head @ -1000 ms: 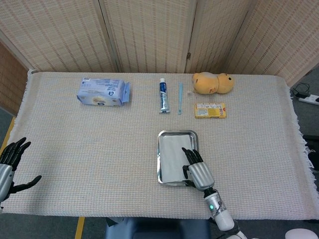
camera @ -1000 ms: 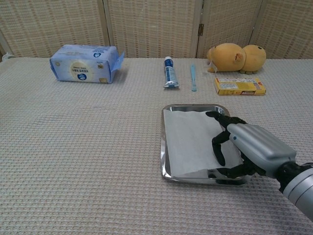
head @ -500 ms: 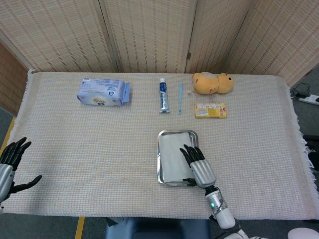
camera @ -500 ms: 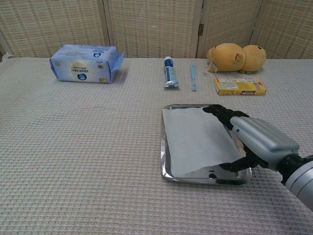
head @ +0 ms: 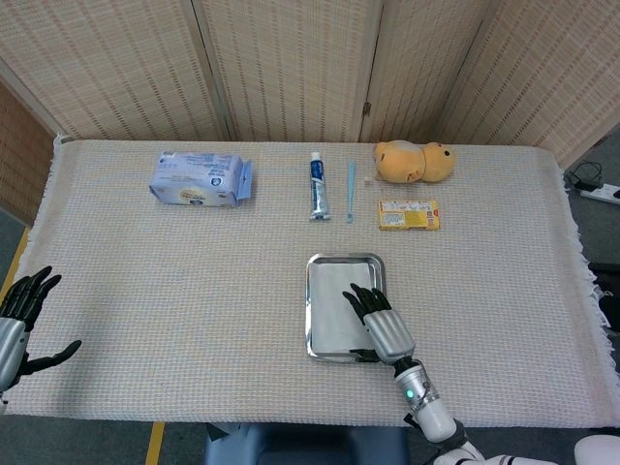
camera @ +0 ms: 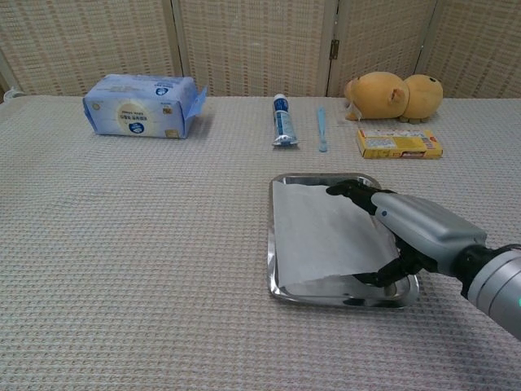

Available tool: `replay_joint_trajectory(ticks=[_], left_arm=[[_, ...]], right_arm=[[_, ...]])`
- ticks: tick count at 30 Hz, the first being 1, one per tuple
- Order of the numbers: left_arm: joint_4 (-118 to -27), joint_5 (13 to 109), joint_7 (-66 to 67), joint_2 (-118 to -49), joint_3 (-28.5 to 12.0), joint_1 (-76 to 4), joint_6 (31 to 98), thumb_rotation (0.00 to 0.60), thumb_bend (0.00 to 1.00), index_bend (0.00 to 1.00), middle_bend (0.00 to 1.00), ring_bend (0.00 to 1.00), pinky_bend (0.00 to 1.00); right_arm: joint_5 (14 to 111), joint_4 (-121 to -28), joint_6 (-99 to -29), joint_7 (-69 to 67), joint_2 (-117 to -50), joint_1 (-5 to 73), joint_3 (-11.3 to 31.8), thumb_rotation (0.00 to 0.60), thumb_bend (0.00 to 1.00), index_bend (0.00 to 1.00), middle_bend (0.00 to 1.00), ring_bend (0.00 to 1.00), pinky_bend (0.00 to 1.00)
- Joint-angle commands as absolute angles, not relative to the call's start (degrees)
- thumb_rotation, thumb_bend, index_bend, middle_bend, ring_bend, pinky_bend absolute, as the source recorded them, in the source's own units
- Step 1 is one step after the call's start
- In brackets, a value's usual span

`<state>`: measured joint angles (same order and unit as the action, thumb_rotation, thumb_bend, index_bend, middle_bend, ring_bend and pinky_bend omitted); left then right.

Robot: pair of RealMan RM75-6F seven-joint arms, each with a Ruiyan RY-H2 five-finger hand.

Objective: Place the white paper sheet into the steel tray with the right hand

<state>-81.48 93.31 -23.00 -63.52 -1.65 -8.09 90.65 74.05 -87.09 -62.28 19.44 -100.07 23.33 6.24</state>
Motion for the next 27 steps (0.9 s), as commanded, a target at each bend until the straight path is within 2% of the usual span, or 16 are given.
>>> replay_joint_trajectory(ticks=[1,10,18,27], left_arm=[[-81.5,93.3,-22.9,-63.5,-1.6,-8.1,90.6,0.600,0.25,0.05,0.00,0.00,0.07],[-81.4,93.3,-22.8,-63.6,-1.6,-8.3,90.4,0.600,0.25,0.05,0.00,0.00,0.07],[-81.5,93.3,-22.6,-63.6,-1.5,-8.3,90.2,0.600,0.25,0.05,0.00,0.00,0.07],[-81.7,93.4,-22.6,-63.5,-1.4,-8.3,90.4,0.600,0.25,0.05,0.00,0.00,0.08]], right_arm=[[62.6,-95.4,-55.3,25.7,-94.7,26.4,9.2,0.600,0.38,0.00,0.00,0.00,0.00],[47.7,-102.4,-51.8,30.6,-90.2,31.7,11.7,0.600,0.38,0.00,0.00,0.00,0.00],[47.2,-105.7,-52.2,29.1,-86.7,33.5,10.6,0.600,0.38,0.00,0.00,0.00,0.00],[45.4,-106.0,-54.4,31.0,-86.2,36.1,8.6,0.600,0.38,0.00,0.00,0.00,0.00]])
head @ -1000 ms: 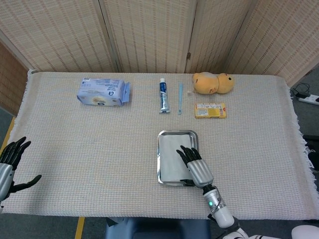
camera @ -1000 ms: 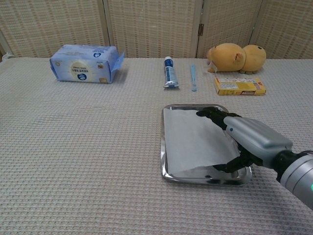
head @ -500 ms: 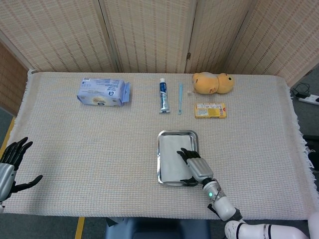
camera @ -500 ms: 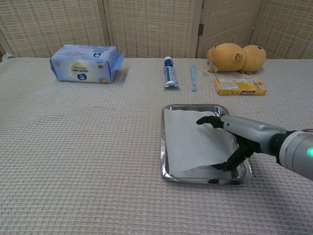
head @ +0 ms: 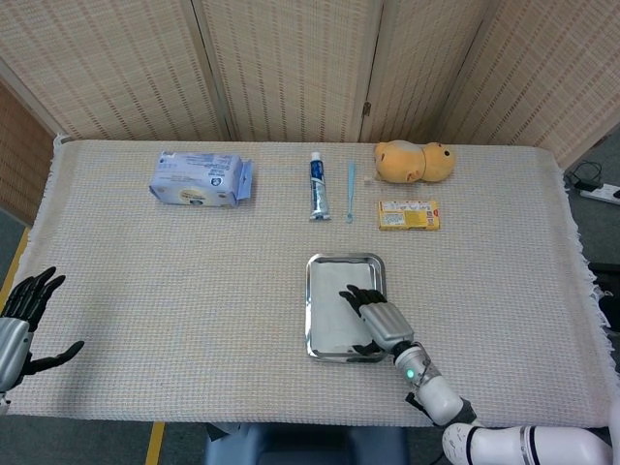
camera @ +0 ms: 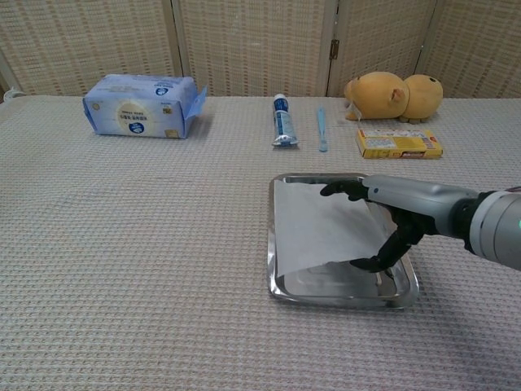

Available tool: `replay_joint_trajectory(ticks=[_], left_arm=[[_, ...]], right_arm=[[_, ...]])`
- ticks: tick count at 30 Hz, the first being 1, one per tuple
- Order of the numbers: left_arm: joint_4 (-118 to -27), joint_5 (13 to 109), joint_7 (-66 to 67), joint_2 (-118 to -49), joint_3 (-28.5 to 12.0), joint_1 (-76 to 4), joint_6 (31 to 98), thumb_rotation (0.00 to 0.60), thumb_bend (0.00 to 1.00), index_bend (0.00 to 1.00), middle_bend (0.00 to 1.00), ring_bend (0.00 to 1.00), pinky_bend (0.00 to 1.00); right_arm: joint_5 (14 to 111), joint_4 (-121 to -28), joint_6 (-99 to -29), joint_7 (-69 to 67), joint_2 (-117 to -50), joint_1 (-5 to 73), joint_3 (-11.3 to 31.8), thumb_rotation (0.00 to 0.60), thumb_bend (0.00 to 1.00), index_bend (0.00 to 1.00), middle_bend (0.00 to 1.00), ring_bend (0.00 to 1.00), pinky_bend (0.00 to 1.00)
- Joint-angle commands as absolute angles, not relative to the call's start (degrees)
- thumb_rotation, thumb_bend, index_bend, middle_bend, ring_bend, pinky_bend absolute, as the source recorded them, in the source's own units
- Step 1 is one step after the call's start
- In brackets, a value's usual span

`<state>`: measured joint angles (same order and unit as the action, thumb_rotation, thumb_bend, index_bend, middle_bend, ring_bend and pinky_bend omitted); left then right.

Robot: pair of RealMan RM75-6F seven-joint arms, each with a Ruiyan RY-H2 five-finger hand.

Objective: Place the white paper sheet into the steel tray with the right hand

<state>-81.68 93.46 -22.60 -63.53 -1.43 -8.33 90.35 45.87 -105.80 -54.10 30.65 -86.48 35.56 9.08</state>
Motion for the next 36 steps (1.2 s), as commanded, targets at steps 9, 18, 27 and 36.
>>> replay_joint_trajectory(ticks=[9,18,27,36], left_arm=[[-81.7,93.1,-22.2,-63.6,-1.4,-8.5,89.8,0.600,0.25,0.05,0.00,0.00,0.08],[-81.4,93.2,-22.5,-63.6,-1.4,-8.6,89.7,0.600,0.25,0.05,0.00,0.00,0.08],[-81.2,93.2,-22.3,-63.9,-1.4,-8.8,89.5,0.600,0.25,0.06,0.00,0.00,0.09],[-81.2,93.2,-22.2,-64.0,-1.4,-8.8,89.6,0.600,0.25,0.06,0.00,0.00,0.09]], right_arm=[[38.8,-106.1,-53.7,35.1,-83.8,40.2,6.7,0.600,0.38,0.00,0.00,0.00,0.00],[28.8,-109.0,-50.5,36.5,-80.2,46.9,7.5,0.600,0.37,0.00,0.00,0.00,0.00],[24.4,-110.1,-50.7,37.8,-79.4,51.4,5.1,0.600,0.34,0.00,0.00,0.00,0.00],[24.3,-110.8,-49.4,34.6,-77.6,52.7,3.9,0.600,0.33,0.00,0.00,0.00,0.00]])
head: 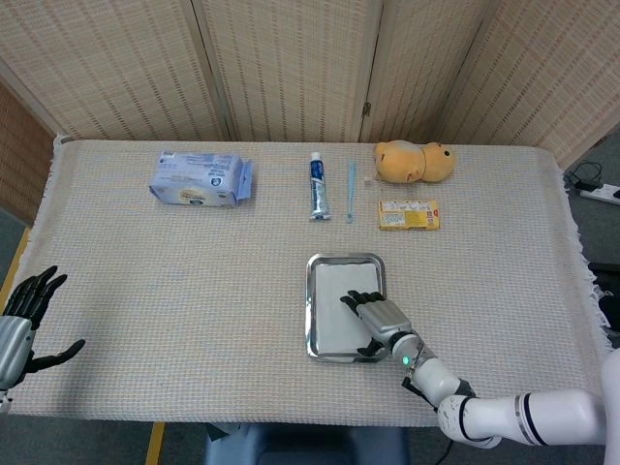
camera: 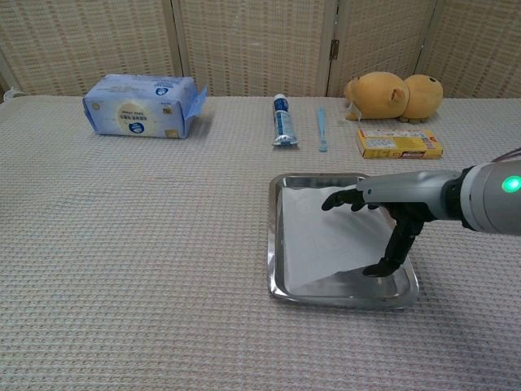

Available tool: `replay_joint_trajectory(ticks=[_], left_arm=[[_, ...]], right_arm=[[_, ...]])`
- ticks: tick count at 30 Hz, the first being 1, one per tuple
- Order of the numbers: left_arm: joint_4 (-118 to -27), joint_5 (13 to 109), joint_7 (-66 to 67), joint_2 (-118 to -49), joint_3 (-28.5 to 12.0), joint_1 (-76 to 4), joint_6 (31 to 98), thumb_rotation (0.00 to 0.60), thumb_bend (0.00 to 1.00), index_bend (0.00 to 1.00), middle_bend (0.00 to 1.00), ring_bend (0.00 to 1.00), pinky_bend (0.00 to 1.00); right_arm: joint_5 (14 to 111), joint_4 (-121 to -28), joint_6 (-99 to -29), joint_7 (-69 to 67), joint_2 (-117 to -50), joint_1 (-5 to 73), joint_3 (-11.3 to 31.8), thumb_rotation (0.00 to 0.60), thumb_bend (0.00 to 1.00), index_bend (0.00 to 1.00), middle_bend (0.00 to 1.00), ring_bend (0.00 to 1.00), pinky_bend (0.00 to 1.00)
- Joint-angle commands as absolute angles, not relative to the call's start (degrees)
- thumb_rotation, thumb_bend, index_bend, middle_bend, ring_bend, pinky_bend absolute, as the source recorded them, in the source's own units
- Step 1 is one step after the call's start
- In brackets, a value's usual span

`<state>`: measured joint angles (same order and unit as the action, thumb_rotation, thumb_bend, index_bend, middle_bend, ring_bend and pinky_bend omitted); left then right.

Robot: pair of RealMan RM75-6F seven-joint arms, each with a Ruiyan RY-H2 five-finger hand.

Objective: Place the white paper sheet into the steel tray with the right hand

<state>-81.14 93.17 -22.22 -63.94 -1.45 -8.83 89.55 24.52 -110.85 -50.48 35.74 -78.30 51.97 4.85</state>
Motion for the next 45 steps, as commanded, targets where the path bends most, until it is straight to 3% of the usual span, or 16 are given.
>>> replay_joint_trajectory(ticks=[1,9,15,21,27,33,38,45], left_arm=[[-81.2,93.2,-22.1,-64.0,-1.5,-8.8,89.6,0.600,0.25,0.06,0.00,0.00,0.09],[-81.1,92.9,-22.0,-64.1,-1.5,-8.9,89.4,0.600,0.25,0.06,0.00,0.00,0.09],[-81.2,93.1,-21.5,-64.1,-1.5,-8.8,89.6,0.600,0.25,0.06,0.00,0.00,0.09],[-81.3,93.1,-21.4,-64.2,-1.4,-8.9,89.5,0.600,0.25,0.06,0.00,0.00,0.09],[-81.3,93.1,-21.3,-64.2,-1.4,-8.8,89.7,0.600,0.25,0.06,0.00,0.00,0.09],[-81.4,93.6,-20.5,-64.4,-1.2,-8.8,89.8,0.600,0.25,0.06,0.00,0.00,0.09],[-81.5,93.4,-19.3,-64.7,-1.2,-9.0,89.2,0.600,0.25,0.05,0.00,0.00,0.08],[-81.7,93.1,-16.4,-65.3,-1.2,-8.9,89.1,0.600,0.25,0.06,0.00,0.00,0.07]], right_arm=[[24.4,-111.0,-48.9,34.2,-77.3,52.9,3.6,0.600,0.33,0.00,0.00,0.00,0.00],[27.4,-112.0,-48.2,33.2,-75.1,53.4,0.8,0.600,0.31,0.00,0.00,0.00,0.00],[31.8,-112.6,-49.6,29.2,-74.4,51.8,1.3,0.600,0.31,0.00,0.00,0.00,0.00],[44.7,-111.2,-51.4,22.1,-75.8,46.8,1.4,0.600,0.31,0.00,0.00,0.00,0.00],[63.9,-106.5,-52.3,16.2,-76.1,42.2,-1.9,0.600,0.31,0.00,0.00,0.00,0.00],[79.3,-100.9,-64.7,13.0,-78.7,35.0,-4.7,0.600,0.31,0.00,0.00,0.00,0.00],[89.8,-91.0,-79.9,17.8,-82.7,27.0,-7.1,0.600,0.31,0.00,0.00,0.00,0.00],[93.1,-82.5,-90.7,13.2,-83.1,18.1,-9.0,0.600,0.31,0.00,0.00,0.00,0.00]])
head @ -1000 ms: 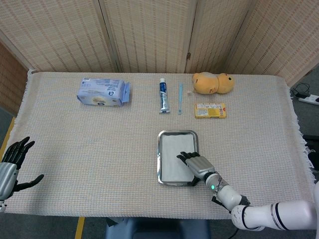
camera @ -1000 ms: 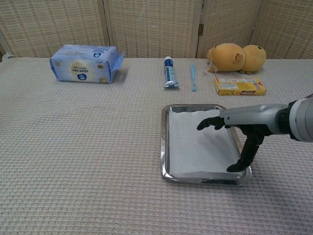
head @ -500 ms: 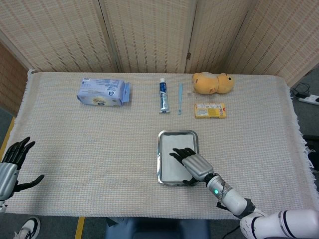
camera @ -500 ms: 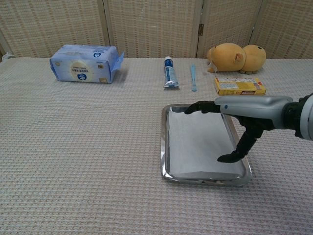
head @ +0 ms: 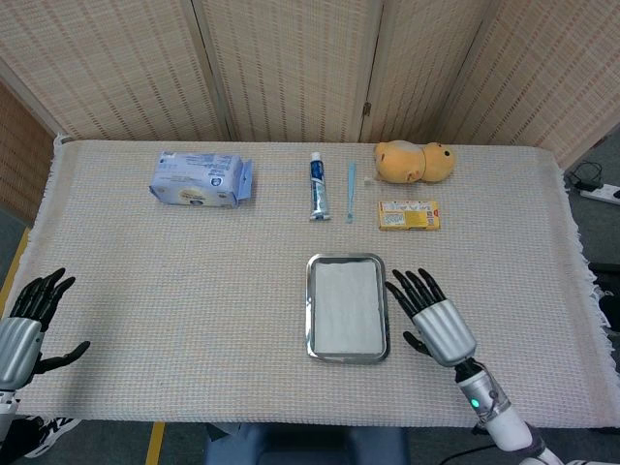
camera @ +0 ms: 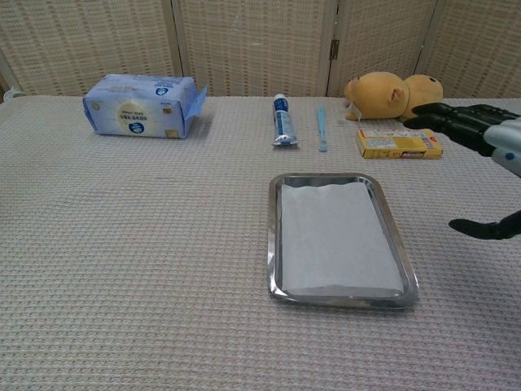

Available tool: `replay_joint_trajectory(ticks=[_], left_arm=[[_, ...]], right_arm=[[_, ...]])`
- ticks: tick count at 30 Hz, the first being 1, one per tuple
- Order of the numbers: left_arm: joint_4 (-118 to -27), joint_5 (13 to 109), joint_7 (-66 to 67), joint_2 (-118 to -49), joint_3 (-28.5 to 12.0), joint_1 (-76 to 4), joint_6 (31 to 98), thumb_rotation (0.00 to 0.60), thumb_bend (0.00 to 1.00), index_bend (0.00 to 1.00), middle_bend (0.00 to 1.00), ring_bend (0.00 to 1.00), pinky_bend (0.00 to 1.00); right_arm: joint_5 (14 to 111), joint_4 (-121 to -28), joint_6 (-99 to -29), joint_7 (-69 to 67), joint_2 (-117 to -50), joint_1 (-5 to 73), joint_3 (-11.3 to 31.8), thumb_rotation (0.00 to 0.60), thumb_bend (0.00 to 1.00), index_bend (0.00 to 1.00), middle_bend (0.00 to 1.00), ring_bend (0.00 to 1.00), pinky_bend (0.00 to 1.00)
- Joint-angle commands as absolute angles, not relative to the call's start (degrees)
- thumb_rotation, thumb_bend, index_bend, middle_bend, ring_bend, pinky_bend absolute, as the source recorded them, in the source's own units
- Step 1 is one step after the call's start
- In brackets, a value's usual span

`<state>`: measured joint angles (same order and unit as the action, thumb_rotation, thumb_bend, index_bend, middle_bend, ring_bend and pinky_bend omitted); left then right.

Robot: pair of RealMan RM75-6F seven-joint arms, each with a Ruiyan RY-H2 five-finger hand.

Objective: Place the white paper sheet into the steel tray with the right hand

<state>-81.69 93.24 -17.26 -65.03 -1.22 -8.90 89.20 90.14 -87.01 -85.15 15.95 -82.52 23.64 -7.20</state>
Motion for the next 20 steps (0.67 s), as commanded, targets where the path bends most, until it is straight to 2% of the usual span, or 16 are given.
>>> replay_joint_trajectory(ticks=[1,13,20], left_arm=[[-81.8,93.0,-15.7,-65.5,-1.2,-8.9,89.0,0.600,0.25,0.06,0.00,0.00,0.07],[-82.4,93.0,-9.7,-67.4,-1.6,-8.9,89.2,0.600,0.25,0.05,0.00,0.00,0.07],[-82.7,93.0,-8.6,-67.5,-1.5,-8.7,89.5,0.600,0.25,0.05,0.00,0.00,0.06]], right_arm=[[92.8,-82.1,-91.6,12.1,-82.5,17.0,-9.1,0.600,0.31,0.00,0.00,0.00,0.00],[92.0,-84.7,-92.0,5.8,-74.5,12.3,-8.6,0.600,0.31,0.00,0.00,0.00,0.00],[92.7,-86.4,-90.7,5.1,-73.1,11.5,-7.6,0.600,0.31,0.00,0.00,0.00,0.00]])
